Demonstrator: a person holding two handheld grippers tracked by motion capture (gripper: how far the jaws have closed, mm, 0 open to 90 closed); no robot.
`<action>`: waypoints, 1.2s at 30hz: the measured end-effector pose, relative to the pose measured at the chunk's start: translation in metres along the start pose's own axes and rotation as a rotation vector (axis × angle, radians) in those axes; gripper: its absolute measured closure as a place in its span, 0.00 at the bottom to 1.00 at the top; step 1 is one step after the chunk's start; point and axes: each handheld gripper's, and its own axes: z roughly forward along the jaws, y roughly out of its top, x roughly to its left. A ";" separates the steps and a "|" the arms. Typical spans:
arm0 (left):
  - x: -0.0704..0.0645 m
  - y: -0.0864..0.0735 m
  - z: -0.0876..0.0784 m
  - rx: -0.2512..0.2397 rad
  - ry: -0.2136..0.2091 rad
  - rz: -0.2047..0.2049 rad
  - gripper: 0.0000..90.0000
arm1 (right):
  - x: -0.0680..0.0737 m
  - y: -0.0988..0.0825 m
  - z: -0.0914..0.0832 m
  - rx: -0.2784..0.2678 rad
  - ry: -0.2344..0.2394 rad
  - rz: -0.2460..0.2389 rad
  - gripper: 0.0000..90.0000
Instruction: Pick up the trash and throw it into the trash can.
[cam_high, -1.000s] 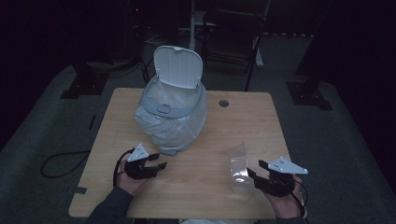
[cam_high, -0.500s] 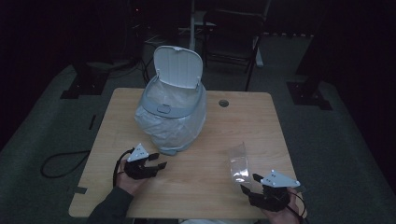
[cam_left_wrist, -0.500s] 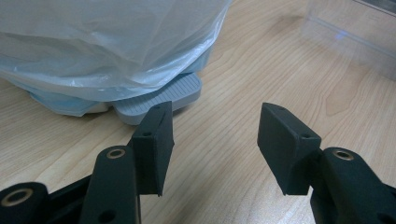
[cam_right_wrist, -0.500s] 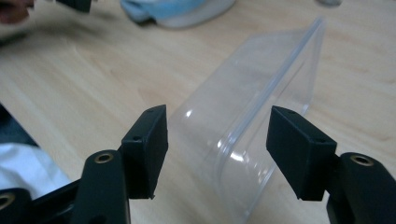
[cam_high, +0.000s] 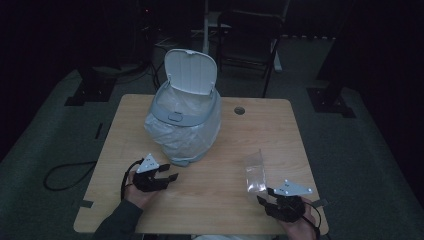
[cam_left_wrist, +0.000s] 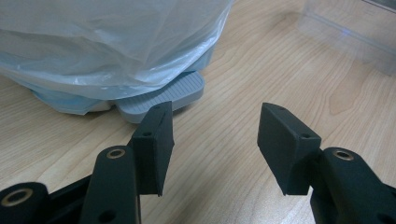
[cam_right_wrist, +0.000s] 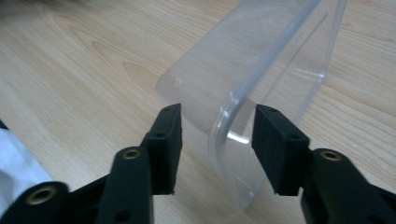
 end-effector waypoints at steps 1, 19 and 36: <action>0.000 0.000 0.000 0.000 0.000 -0.001 0.52 | -0.001 0.000 0.001 -0.003 0.000 0.003 0.62; 0.000 -0.001 0.003 0.013 0.003 0.002 0.52 | -0.019 0.020 0.010 -0.073 -0.068 0.012 0.86; 0.001 -0.004 0.007 0.034 0.007 0.002 0.52 | -0.030 0.028 0.018 -0.113 -0.098 0.040 0.87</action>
